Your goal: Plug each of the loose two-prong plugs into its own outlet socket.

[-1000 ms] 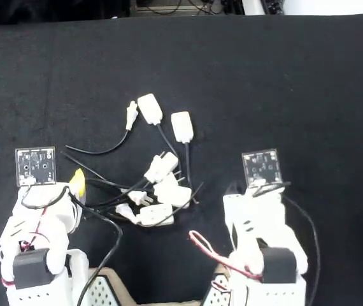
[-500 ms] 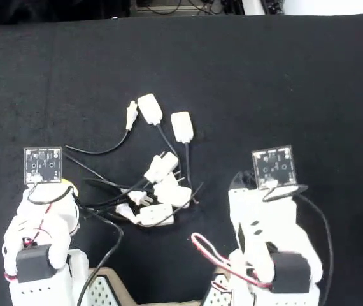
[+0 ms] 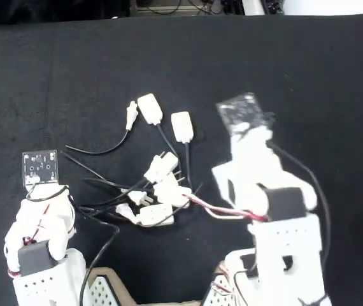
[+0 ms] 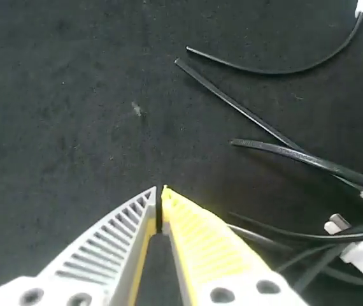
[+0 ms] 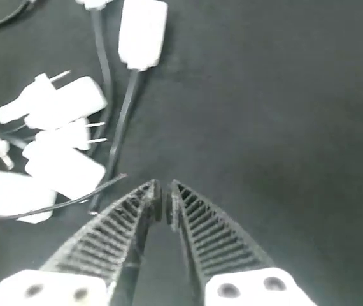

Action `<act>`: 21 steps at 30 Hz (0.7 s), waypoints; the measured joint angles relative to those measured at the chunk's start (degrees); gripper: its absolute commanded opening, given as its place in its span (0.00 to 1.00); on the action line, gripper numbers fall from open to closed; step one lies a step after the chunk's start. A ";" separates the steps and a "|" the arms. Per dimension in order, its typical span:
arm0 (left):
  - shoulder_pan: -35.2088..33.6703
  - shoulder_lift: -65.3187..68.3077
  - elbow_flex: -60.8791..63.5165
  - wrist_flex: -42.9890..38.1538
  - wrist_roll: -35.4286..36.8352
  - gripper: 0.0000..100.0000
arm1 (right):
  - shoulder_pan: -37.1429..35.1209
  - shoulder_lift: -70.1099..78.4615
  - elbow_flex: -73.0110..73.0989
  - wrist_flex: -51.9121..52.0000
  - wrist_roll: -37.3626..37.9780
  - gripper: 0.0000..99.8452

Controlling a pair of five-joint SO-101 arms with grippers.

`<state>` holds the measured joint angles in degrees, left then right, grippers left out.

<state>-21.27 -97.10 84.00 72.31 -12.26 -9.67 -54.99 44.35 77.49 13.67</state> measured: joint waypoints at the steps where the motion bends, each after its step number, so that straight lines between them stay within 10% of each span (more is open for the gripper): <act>1: -0.26 0.00 0.00 0.00 0.00 0.03 | -1.67 1.58 -0.35 -0.44 0.00 0.09; 21: -4.04 0.00 0.00 -0.62 0.00 0.03 | -25.67 31.65 -7.38 -13.01 24.35 0.26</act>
<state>-25.32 -97.10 84.00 71.69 -12.26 -35.34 -23.34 36.97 64.48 38.02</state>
